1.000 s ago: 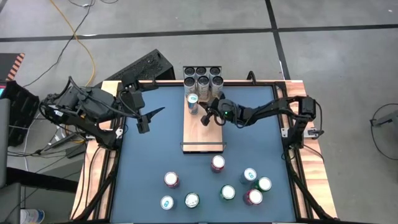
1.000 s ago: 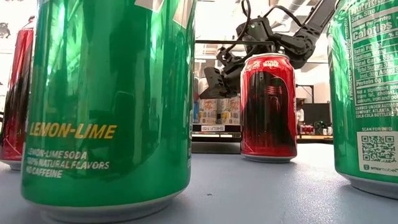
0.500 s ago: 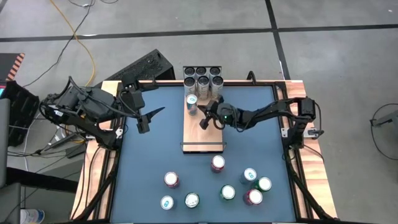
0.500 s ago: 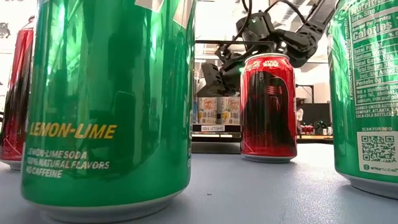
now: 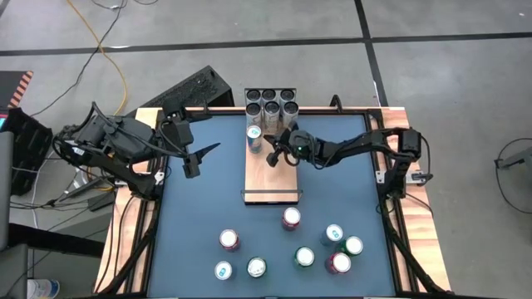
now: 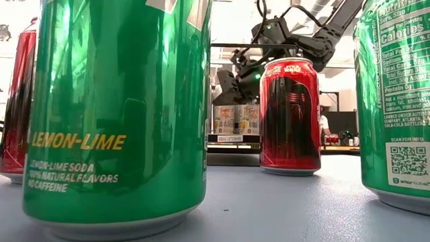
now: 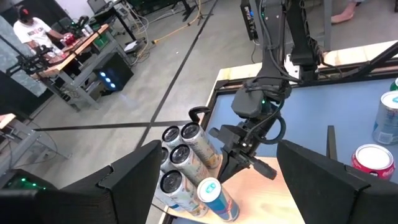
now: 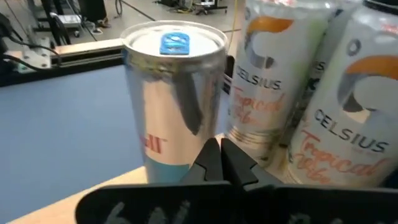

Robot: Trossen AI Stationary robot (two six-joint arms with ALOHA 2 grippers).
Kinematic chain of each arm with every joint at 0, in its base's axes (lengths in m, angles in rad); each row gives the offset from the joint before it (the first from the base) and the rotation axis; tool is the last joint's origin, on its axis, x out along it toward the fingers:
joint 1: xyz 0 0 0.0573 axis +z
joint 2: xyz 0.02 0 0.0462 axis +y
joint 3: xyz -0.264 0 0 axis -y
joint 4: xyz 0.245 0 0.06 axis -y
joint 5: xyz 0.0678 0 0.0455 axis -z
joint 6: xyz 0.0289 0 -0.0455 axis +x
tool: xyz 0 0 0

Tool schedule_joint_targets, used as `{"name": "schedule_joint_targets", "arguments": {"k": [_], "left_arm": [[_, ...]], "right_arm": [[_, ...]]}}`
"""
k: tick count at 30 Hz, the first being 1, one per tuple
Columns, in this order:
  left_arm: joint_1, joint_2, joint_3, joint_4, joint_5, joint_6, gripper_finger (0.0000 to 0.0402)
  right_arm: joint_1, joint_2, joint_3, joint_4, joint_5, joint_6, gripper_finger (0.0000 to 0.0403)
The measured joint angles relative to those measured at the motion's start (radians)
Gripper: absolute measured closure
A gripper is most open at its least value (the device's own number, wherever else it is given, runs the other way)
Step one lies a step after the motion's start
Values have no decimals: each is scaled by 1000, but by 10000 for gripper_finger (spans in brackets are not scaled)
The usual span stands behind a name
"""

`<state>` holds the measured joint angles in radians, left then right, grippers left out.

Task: Place canned beverage on shelf
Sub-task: Put the top left blue soda can on the shelf

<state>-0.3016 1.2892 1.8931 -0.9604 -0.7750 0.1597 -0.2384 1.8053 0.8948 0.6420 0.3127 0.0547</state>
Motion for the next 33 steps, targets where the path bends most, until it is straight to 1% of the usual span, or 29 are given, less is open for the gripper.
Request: {"name": "schedule_joint_targets", "arguments": {"k": [6, 11, 17, 22, 27, 30, 33], "left_arm": [[0, 0, 0, -1, 0, -5, 97], [0, 0, 0, -19, 0, -7, 97], [0, 0, 0, -22, 0, -7, 97], [0, 0, 0, -22, 0, -7, 97], [0, 0, 0, -22, 0, -7, 97], [0, 0, 0, -22, 0, -11, 97], [0, 0, 0, -23, 0, -16, 97]], "right_arm": [[61, 0, 0, 1, -28, 47, 403], [95, 0, 0, 2, -26, 26, 403], [57, 0, 0, 9, -26, 23, 403], [30, -1, 0, 65, -47, 24, 403], [10, -1, 1, 63, -47, 24, 403], [-1, -1, 1, 60, -35, 24, 403], [-1, -1, 1, 51, 4, 24, 403]]}}
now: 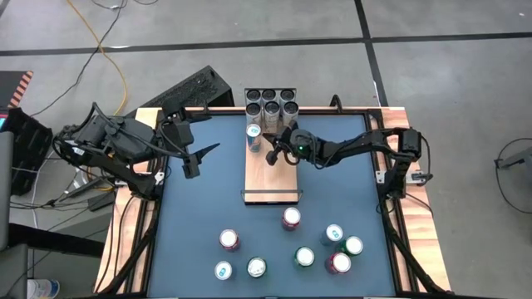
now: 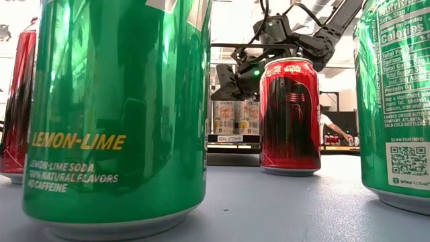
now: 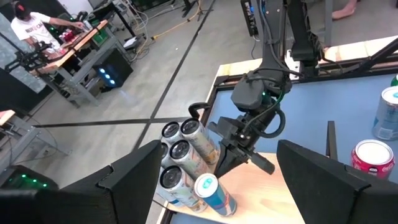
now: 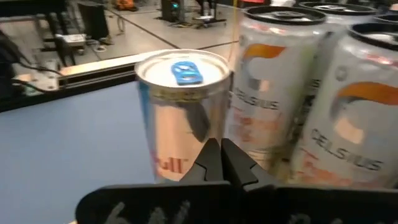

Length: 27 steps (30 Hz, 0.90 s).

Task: Place canned beverage on shelf
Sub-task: Put the top left blue soda can on the shelf

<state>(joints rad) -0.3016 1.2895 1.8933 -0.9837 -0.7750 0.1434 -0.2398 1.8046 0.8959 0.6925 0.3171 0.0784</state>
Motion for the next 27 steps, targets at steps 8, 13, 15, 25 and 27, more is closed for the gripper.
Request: {"name": "schedule_joint_targets", "arguments": {"k": [8, 13, 15, 25, 27], "left_arm": [[0, 0, 0, -24, 0, -27, 97], [0, 0, 0, -38, 0, -39, 97], [0, 0, 0, -40, 0, -33, 97], [0, 0, 0, -57, 0, -25, 97], [0, 0, 0, -59, -1, -25, 97]], "right_arm": [[40, -11, 0, -25, 0, 1, 403], [103, -28, 2, -30, -2, 8, 403], [109, -18, 5, -31, -2, 3, 403], [68, 18, 97, -82, -34, -11, 403], [61, 18, 104, -122, -31, -11, 403]]}}
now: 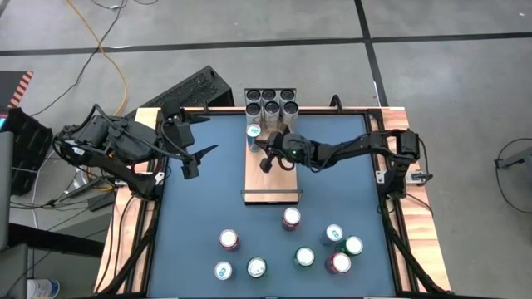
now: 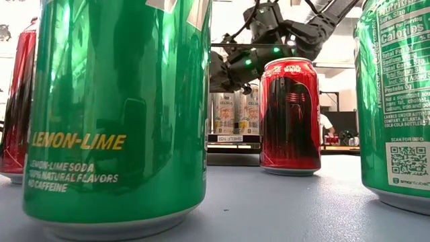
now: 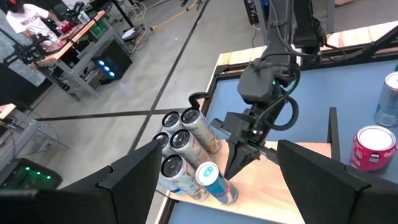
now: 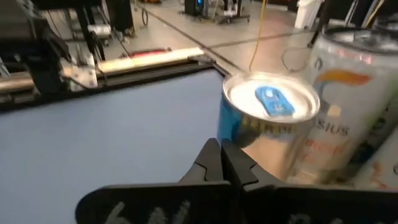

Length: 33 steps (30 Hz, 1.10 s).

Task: Place canned beverage on shelf
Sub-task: Put the top left blue soda can on the shelf, then put the right blue soda can on the shelf aligned with the other blue soda can

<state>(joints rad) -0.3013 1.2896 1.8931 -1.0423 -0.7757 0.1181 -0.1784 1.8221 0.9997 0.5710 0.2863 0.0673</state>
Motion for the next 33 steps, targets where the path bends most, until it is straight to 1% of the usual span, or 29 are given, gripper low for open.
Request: {"name": "schedule_joint_targets", "arguments": {"k": [7, 14, 23, 27, 29, 33], "left_arm": [[0, 0, 0, -14, 0, 0, 97], [0, 0, 0, -25, 1, -15, 97], [0, 0, 0, -26, 1, -26, 97], [-6, 0, 0, -24, 1, -40, 97], [-14, 0, 0, -10, 5, -42, 97], [-35, 4, 0, 23, 9, -51, 97]], "right_arm": [[-23, 0, 2, -50, 1, 0, 403], [-47, 0, 2, -50, 11, 4, 403], [-22, -9, 2, -93, 11, 5, 403], [9, -61, 19, -176, 21, 5, 403], [27, -106, 31, -258, 32, -10, 403], [61, -216, 65, -366, 34, -41, 403]]}}
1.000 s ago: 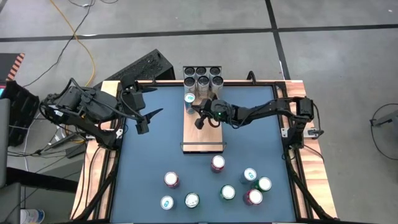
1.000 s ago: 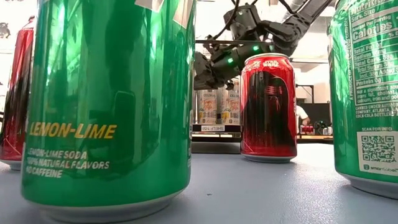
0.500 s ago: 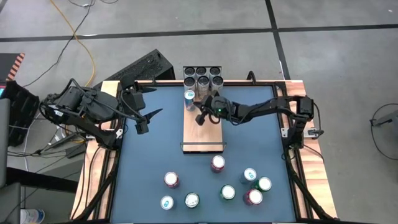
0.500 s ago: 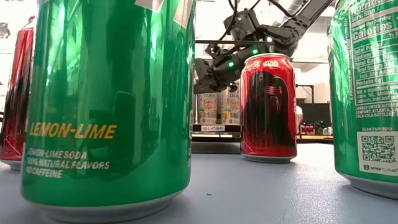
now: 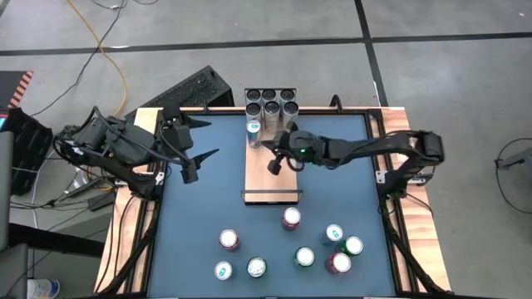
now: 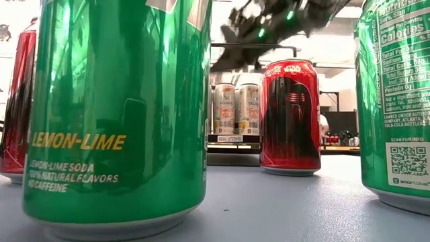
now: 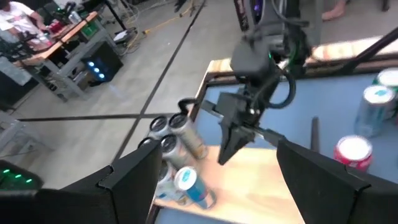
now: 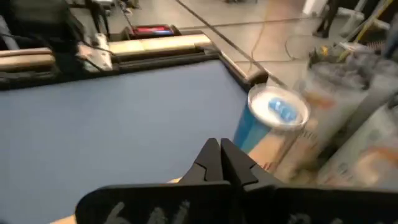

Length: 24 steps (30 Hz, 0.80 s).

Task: Place canned beverage on shelf
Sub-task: Put the right blue soda can on the shelf aligned with the other blue soda can

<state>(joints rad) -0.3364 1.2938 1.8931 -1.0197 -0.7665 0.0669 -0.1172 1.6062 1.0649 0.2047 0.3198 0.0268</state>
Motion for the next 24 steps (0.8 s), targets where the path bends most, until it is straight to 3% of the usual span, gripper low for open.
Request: {"name": "schedule_joint_targets", "arguments": {"k": [6, 12, 24], "left_arm": [[-57, 20, 0, 57, 75, -19, 97], [-191, 74, 0, 127, 107, -10, 97], [-425, 208, 0, 310, 82, 44, 97]], "right_arm": [[57, -187, 27, -24, 0, -32, 403], [128, -337, 29, 1, 0, 19, 403], [379, -416, 29, -112, -3, 200, 403]]}}
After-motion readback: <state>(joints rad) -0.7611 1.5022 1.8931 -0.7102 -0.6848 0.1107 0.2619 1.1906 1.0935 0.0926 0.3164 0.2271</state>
